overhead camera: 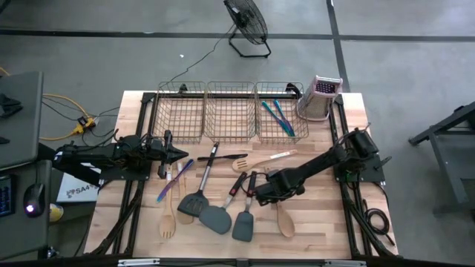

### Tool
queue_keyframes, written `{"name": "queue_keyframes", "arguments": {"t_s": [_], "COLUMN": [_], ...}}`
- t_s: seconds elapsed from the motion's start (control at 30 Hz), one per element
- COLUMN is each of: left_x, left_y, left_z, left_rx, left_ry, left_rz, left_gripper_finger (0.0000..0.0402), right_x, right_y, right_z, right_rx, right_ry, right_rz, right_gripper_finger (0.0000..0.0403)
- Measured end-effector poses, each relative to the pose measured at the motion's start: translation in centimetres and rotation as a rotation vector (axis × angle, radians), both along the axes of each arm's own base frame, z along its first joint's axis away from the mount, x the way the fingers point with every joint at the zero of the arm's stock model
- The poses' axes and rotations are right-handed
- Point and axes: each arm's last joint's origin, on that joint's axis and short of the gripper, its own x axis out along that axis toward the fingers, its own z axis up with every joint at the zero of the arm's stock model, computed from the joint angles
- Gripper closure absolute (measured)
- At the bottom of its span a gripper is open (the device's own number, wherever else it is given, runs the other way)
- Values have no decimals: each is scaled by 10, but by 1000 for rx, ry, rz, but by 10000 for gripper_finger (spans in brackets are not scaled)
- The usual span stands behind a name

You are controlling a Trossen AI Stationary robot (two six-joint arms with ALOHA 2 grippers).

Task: Pick & Place Kitchen Items
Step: Put the brown serving spoon into the middle wire basket

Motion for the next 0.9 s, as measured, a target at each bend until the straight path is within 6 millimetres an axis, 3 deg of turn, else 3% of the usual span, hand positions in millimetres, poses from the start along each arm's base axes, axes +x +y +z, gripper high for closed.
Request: {"name": "queue_keyframes", "arguments": {"t_s": [0.4,0.63,0.9], "left_x": [0,0,0], "left_y": [0,0,0], "left_z": [0,0,0], "left_rx": [0,0,0], "left_ry": [0,0,0], "left_rz": [0,0,0], "left_gripper_finger": [398,398,398], "right_x": [-6,-13,-25], "right_y": [-4,-18,-52], "right_z": [34,74,125], "right_rx": [-41,-110,-227], "right_ry": [-116,-270,-467], "right_rz": [51,91,188], "right_gripper_finger": [336,336,336]}}
